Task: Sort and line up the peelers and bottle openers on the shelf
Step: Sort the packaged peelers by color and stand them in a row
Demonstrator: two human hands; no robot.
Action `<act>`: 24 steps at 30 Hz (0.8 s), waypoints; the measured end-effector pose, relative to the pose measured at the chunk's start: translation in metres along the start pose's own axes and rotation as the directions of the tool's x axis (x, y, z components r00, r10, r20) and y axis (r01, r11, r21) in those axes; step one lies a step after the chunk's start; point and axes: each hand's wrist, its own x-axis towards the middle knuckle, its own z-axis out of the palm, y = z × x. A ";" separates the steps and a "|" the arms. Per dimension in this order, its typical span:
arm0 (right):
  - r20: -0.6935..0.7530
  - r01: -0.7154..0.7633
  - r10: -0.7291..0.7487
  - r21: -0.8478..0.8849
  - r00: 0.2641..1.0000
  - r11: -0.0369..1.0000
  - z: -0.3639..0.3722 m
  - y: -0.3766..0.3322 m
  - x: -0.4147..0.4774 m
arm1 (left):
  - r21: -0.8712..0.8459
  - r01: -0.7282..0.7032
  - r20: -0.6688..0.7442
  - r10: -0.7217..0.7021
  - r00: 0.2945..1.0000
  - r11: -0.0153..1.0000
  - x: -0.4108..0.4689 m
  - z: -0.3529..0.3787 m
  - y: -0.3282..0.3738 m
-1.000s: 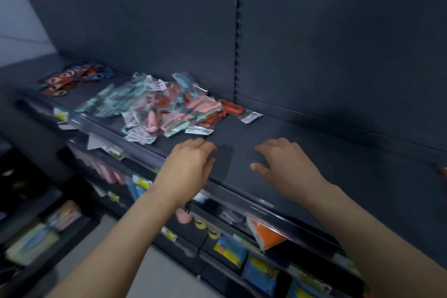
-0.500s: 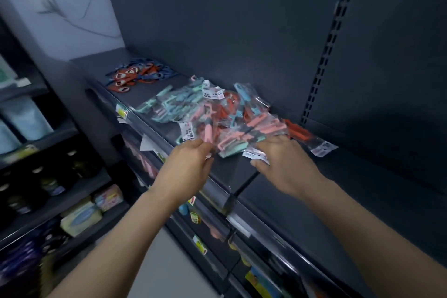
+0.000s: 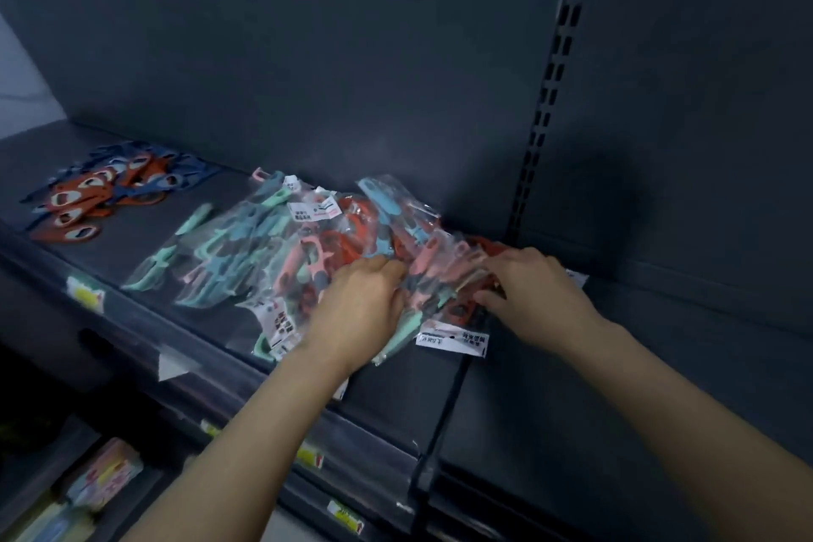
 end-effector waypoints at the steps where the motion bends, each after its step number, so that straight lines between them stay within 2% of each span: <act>1: 0.004 -0.054 0.054 -0.029 0.999 0.998 0.003 0.001 0.001 | -0.008 -0.032 0.014 0.032 0.999 0.999 0.007 0.002 -0.005; 3: 0.019 -0.150 0.151 -0.038 0.988 0.988 0.011 0.002 0.005 | -0.038 -0.074 0.039 0.076 0.996 0.997 0.020 0.007 -0.016; 7: 0.054 -0.286 0.283 0.067 0.958 0.956 0.028 0.002 0.013 | -0.035 -0.155 0.130 0.159 0.979 0.987 0.037 0.018 -0.033; 14: 0.282 -0.479 0.434 0.112 0.855 0.871 0.051 0.008 0.025 | 0.051 -0.249 0.198 0.235 0.952 0.967 0.045 0.038 -0.033; 17: 0.318 -0.476 0.423 0.112 0.848 0.872 0.055 0.010 0.029 | 0.056 -0.238 0.220 0.220 0.950 0.970 0.045 0.041 -0.028; 21: 0.212 -0.435 0.406 0.115 0.889 0.893 0.052 0.012 0.037 | 0.058 -0.152 0.242 0.134 0.961 0.987 0.041 0.039 -0.027; 24: 0.256 -0.418 0.384 0.092 0.887 0.904 0.049 0.012 0.047 | -0.023 -0.058 0.239 0.062 0.969 0.998 0.036 0.034 -0.026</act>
